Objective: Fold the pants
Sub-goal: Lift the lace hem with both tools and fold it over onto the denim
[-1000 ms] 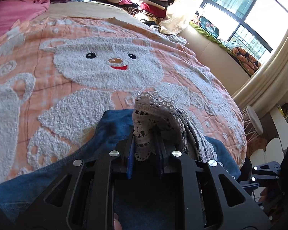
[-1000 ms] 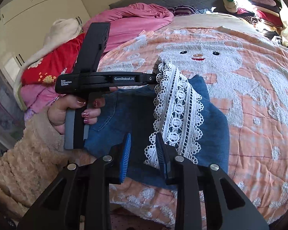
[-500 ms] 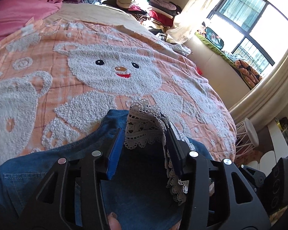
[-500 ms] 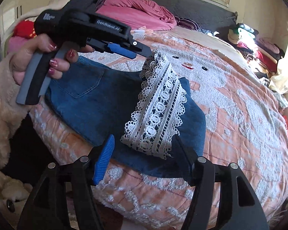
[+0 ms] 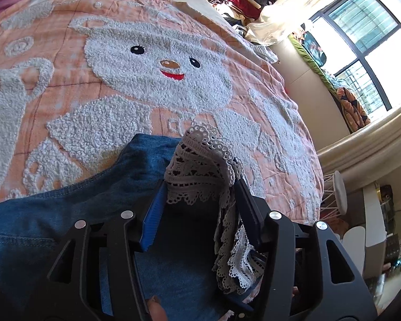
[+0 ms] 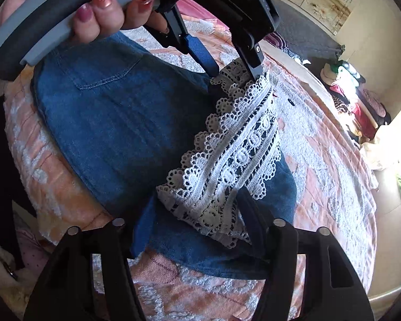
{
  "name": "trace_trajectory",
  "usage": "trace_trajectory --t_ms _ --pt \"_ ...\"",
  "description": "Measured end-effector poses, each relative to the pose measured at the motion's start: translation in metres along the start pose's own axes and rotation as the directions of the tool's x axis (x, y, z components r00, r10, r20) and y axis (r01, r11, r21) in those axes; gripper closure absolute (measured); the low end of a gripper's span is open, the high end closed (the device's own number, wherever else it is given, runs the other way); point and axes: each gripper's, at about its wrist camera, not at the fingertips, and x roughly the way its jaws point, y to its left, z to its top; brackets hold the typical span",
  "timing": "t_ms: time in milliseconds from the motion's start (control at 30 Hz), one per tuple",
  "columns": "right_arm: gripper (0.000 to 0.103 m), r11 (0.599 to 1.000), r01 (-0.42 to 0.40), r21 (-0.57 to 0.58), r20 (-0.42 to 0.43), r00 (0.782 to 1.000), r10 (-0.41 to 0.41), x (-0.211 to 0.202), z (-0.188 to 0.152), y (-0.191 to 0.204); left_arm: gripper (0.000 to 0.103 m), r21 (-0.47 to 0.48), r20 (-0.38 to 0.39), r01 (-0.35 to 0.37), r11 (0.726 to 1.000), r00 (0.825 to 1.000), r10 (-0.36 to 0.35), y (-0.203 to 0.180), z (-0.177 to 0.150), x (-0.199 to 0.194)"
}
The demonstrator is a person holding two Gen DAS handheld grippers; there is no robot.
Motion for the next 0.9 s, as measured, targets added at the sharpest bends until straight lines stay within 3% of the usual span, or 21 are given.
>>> trace_trajectory --t_ms 67,167,333,433,667,767,900 --pt "0.07 0.996 -0.055 0.074 0.016 0.998 0.054 0.001 0.0 -0.017 0.058 0.004 -0.006 -0.014 1.0 1.0 0.014 -0.006 0.002 0.002" --pt "0.083 0.973 -0.156 0.171 0.049 0.988 0.149 -0.001 0.001 -0.042 0.055 0.01 -0.009 -0.009 1.0 1.0 0.009 -0.014 0.005 0.004" --pt "0.084 0.926 -0.261 0.272 0.099 0.965 0.243 -0.005 -0.003 -0.067 0.049 0.003 -0.017 -0.021 1.0 1.0 0.021 -0.024 0.008 0.011" --pt "0.084 0.9 -0.303 0.314 0.121 0.953 0.278 -0.004 -0.005 -0.078 0.044 0.008 -0.022 -0.073 0.997 0.997 0.074 -0.033 0.009 0.018" --pt "0.086 0.862 -0.356 0.362 0.162 0.934 0.317 -0.007 -0.006 -0.09 0.044 -0.002 -0.081 -0.206 0.979 0.975 0.205 -0.041 0.016 0.051" --pt "0.086 0.855 -0.364 0.369 0.166 0.931 0.325 -0.011 -0.011 -0.09 0.038 -0.052 -0.068 -0.151 0.987 0.987 0.148 -0.038 0.016 0.044" --pt "0.086 0.867 -0.354 0.35 0.161 0.935 0.316 -0.017 -0.019 -0.086 0.036 -0.078 -0.037 -0.109 0.991 0.994 0.107 -0.037 0.016 0.024"
